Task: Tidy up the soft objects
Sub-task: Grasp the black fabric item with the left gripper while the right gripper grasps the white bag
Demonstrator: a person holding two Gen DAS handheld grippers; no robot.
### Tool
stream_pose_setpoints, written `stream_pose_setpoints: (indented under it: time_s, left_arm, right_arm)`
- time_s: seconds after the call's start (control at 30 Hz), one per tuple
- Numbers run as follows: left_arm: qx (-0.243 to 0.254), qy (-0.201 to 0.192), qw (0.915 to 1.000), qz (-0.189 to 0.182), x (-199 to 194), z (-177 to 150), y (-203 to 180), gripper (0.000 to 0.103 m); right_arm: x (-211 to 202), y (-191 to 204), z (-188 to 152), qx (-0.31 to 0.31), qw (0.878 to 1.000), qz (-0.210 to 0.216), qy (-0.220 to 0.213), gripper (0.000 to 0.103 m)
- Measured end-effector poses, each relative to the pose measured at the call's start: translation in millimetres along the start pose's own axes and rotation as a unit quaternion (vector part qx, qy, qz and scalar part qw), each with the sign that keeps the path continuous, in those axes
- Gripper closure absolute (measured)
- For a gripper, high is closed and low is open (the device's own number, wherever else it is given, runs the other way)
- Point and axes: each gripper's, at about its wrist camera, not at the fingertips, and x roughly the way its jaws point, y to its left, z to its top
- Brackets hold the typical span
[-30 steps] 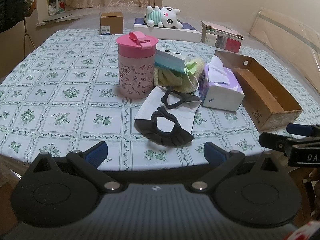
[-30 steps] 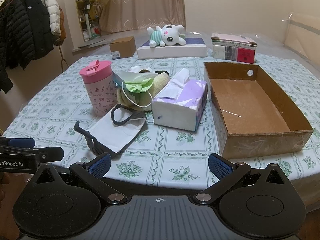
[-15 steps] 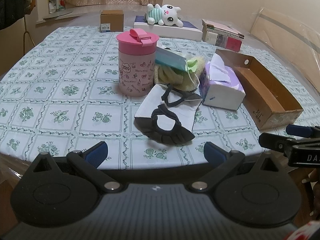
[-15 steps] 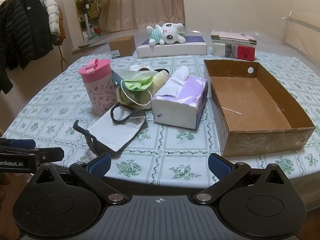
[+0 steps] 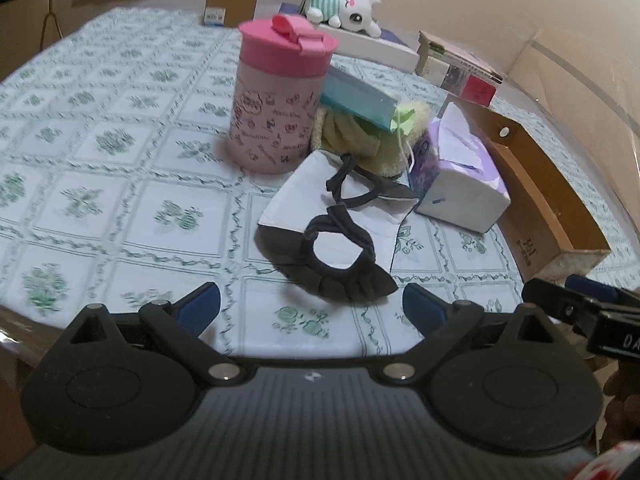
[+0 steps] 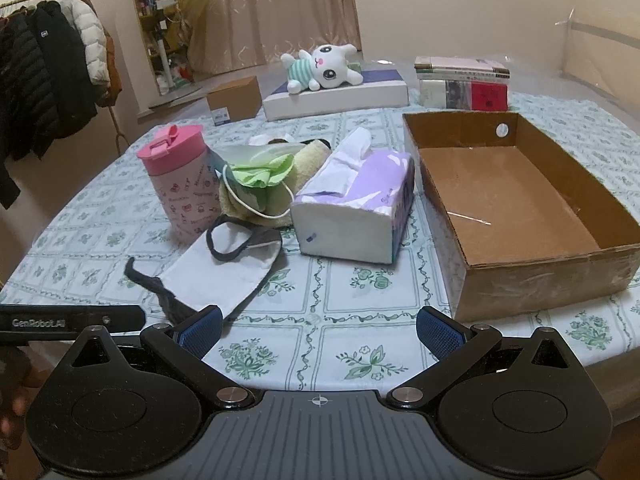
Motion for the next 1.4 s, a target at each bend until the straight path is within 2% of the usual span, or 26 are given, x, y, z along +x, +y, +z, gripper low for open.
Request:
stream_pose_setpoints:
  time_s: [0.1, 0.3, 0.4, 0.5, 0.57, 0.6, 0.67, 0.7, 0.77, 0.83, 1.07, 1.27, 1.3, 1.4]
  left_arm:
    - [-0.003, 0.003, 1.0000, -0.008, 18, 3, -2, 0.006]
    - [0.026, 0.011, 0.9996, -0.005, 51, 6, -13, 0.007]
    - [0.041, 0.012, 0.9991, 0.002, 64, 7, -17, 0.013]
    - [0.061, 0.007, 0.9981, 0.012, 68, 7, -21, 0.025]
    - [0.075, 0.007, 0.9970, 0.017, 69, 8, -22, 0.042]
    - [0.080, 0.006, 0.9966, 0.019, 68, 8, -22, 0.047]
    - [0.091, 0.004, 0.9956, 0.021, 67, 9, -21, 0.067]
    - [0.093, 0.004, 0.9954, 0.023, 66, 10, -20, 0.070]
    - [0.095, 0.004, 0.9953, 0.022, 62, 12, -16, 0.086]
    - [0.094, 0.000, 0.9953, 0.023, 55, 15, -12, 0.093]
    - [0.088, -0.040, 0.9949, 0.029, 20, 34, 8, 0.097]
    - [0.072, -0.067, 0.9948, 0.025, -6, 52, 25, 0.097]
    - [0.070, -0.069, 0.9949, 0.024, -9, 53, 28, 0.097]
    - [0.062, -0.073, 0.9952, 0.021, -12, 58, 34, 0.097]
  right_arm:
    - [9, -3, 1, -0.001, 1.000, -0.001, 0.002, 0.001]
    - [26, -7, 4, -0.009, 1.000, -0.001, 0.004, 0.001]
    - [34, -8, 5, -0.014, 1.000, 0.000, 0.008, 0.001]
    - [40, -7, 4, -0.020, 1.000, 0.002, 0.011, 0.001]
    - [42, -6, 4, -0.021, 1.000, 0.003, 0.013, 0.001]
    - [43, -6, 4, -0.020, 1.000, 0.005, 0.013, 0.001]
    - [44, -5, 4, -0.020, 1.000, 0.007, 0.013, 0.001]
    - [44, -5, 5, -0.020, 1.000, 0.008, 0.012, 0.001]
    - [43, -4, 6, -0.020, 1.000, 0.009, 0.009, 0.001]
    - [40, -2, 7, -0.020, 1.000, 0.011, 0.005, 0.001]
    - [35, 11, 17, -0.038, 0.999, 0.023, -0.009, 0.001]
    - [50, 35, 42, -0.099, 0.994, 0.044, -0.033, 0.001]
    - [55, 39, 47, -0.110, 0.992, 0.047, -0.036, 0.002]
    - [72, 49, 67, -0.132, 0.989, 0.062, -0.041, 0.016]
